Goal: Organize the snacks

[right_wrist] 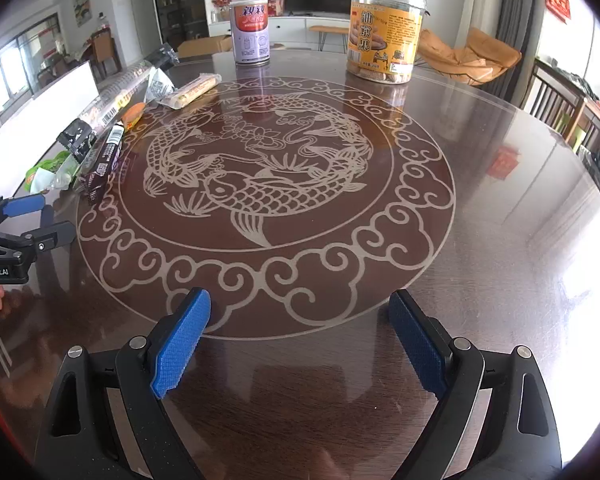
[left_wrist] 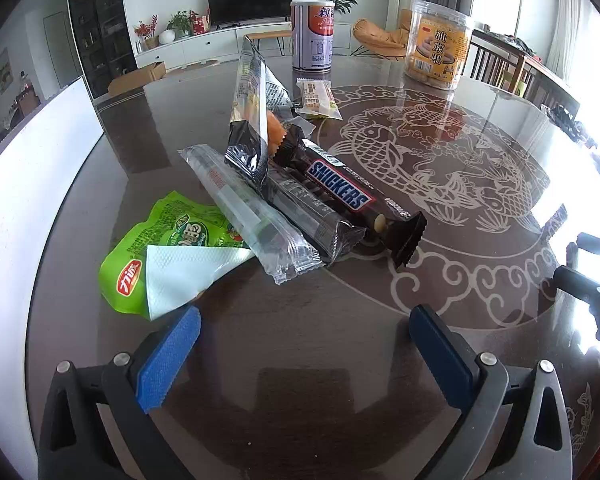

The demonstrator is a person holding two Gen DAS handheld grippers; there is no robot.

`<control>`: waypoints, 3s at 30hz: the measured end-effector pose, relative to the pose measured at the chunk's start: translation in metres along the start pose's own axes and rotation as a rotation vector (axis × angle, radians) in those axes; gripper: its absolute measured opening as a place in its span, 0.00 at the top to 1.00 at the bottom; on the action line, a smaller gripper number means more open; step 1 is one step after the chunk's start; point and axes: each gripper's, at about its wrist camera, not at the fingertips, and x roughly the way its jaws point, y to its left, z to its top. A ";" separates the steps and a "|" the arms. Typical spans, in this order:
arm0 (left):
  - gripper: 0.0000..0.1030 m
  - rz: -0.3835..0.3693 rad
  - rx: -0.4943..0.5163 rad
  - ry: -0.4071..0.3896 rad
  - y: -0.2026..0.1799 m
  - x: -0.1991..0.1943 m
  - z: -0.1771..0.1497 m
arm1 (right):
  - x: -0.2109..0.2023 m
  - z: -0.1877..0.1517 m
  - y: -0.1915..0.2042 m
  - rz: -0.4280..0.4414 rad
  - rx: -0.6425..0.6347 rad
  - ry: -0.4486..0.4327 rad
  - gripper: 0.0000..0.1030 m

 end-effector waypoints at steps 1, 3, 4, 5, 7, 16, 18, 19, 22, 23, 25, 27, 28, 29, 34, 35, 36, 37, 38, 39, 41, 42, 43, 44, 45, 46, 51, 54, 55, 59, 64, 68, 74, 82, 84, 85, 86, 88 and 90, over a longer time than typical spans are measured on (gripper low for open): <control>0.00 0.000 0.000 0.000 0.000 0.000 0.000 | 0.000 0.000 0.000 0.000 0.000 0.000 0.10; 0.00 0.000 0.000 0.000 0.000 0.000 0.000 | 0.000 0.000 0.000 0.000 0.000 0.000 0.10; 0.00 0.000 0.000 0.000 0.000 0.000 0.000 | 0.000 0.000 0.000 0.000 0.000 0.000 0.10; 0.00 0.000 0.000 0.000 0.000 0.000 0.000 | 0.000 0.000 0.000 0.000 0.000 0.000 0.10; 0.00 0.000 0.000 0.000 0.000 0.000 0.000 | 0.000 0.000 0.000 0.000 0.000 0.000 0.10; 0.00 0.000 0.000 0.000 0.000 0.000 0.000 | 0.000 0.000 0.000 0.000 0.000 0.000 0.10; 0.00 0.000 0.000 0.000 0.000 0.000 0.000 | 0.000 0.000 0.000 0.000 0.000 0.001 0.10; 0.00 0.000 0.000 0.000 0.000 0.000 0.000 | 0.000 0.000 0.000 0.000 0.000 0.001 0.10; 0.00 0.000 0.000 0.000 0.000 0.000 0.000 | 0.000 0.000 0.000 0.000 0.000 0.000 0.10; 0.00 0.000 0.000 0.000 0.000 0.000 0.000 | 0.000 0.000 0.000 0.000 0.000 0.000 0.10; 0.00 0.000 0.000 0.000 0.000 0.000 0.000 | 0.000 0.000 0.000 0.000 0.000 0.000 0.10; 0.00 0.000 0.001 0.000 0.000 0.000 0.000 | 0.000 0.000 0.000 0.000 0.000 0.001 0.10; 0.00 0.000 0.001 0.000 0.000 0.000 0.000 | 0.000 0.000 0.000 0.000 0.000 0.001 0.10; 0.00 0.000 0.001 0.000 0.000 0.000 0.000 | 0.000 0.000 0.000 0.000 0.000 0.001 0.10; 0.00 0.000 0.001 0.000 0.000 0.000 0.000 | 0.000 0.000 0.000 0.000 0.000 0.001 0.10; 0.00 0.000 0.001 0.000 0.000 0.000 0.000 | 0.000 0.000 0.000 0.000 0.000 0.001 0.10; 0.00 0.000 0.001 0.000 0.000 0.000 0.000 | 0.000 0.000 0.000 0.000 0.000 0.001 0.10; 0.00 0.000 0.001 0.000 0.000 0.000 0.000 | 0.000 0.000 0.000 0.000 0.000 0.001 0.10; 0.00 0.000 0.001 0.000 0.000 0.000 0.000 | 0.000 0.000 0.000 0.000 0.000 0.001 0.10; 0.00 0.000 0.001 0.000 0.000 0.000 0.000 | 0.000 0.000 0.000 0.000 0.000 0.001 0.10; 0.00 0.000 0.001 0.000 0.000 0.000 0.000 | 0.000 0.000 0.000 0.000 0.000 0.001 0.10; 0.00 0.000 0.001 0.000 0.000 0.000 0.000 | 0.000 0.000 0.000 0.000 0.000 0.001 0.10; 0.00 0.000 0.001 0.000 0.000 0.000 0.000 | 0.000 0.000 0.000 0.000 0.000 0.001 0.10; 0.00 0.000 0.001 0.000 0.000 0.000 0.000 | 0.000 0.000 0.000 0.000 0.000 0.001 0.10; 0.00 0.000 0.001 0.000 0.000 0.000 0.000 | 0.000 0.000 0.000 0.000 0.000 0.001 0.10; 0.00 0.000 0.001 0.000 0.000 0.000 0.000 | 0.000 0.000 0.000 0.000 0.000 0.001 0.10; 0.00 0.000 0.001 0.000 0.000 0.000 0.000 | 0.000 0.000 0.000 0.000 0.000 0.001 0.10; 0.00 0.000 0.001 0.000 0.000 0.000 0.001 | 0.000 0.000 0.000 0.000 0.000 0.001 0.10; 0.00 0.000 0.001 0.000 0.000 0.000 0.000 | 0.000 0.000 0.000 0.000 0.000 0.001 0.10; 0.00 0.000 0.001 0.000 0.000 0.000 0.000 | 0.000 0.000 0.000 0.000 0.000 0.001 0.10; 0.00 0.000 0.001 0.000 0.000 0.000 0.000 | 0.000 0.000 0.000 0.001 0.001 0.001 0.09; 0.00 0.000 0.001 0.000 0.000 0.000 0.000 | 0.000 0.000 -0.001 0.012 0.003 0.004 0.08; 0.00 0.000 0.001 0.000 0.000 0.000 0.000 | 0.000 0.000 -0.001 0.012 0.002 0.005 0.08; 0.00 0.005 -0.008 0.092 -0.001 -0.005 -0.002 | 0.001 0.000 -0.001 0.011 0.002 0.005 0.08; 0.00 0.012 -0.020 0.133 -0.003 -0.017 -0.017 | 0.001 0.000 -0.001 0.011 0.002 0.005 0.08; 0.00 0.010 -0.024 0.141 -0.004 -0.023 -0.025 | 0.000 0.000 -0.001 0.011 -0.002 0.003 0.08; 0.00 -0.004 -0.024 0.142 -0.006 -0.031 -0.036 | 0.001 0.001 0.000 0.012 -0.009 0.008 0.08; 0.00 -0.059 -0.026 0.123 -0.007 -0.046 -0.053 | 0.004 0.010 0.001 0.025 0.001 0.045 0.08; 0.00 -0.091 -0.053 0.109 -0.005 -0.054 -0.063 | 0.004 0.028 0.009 0.131 0.037 0.036 0.08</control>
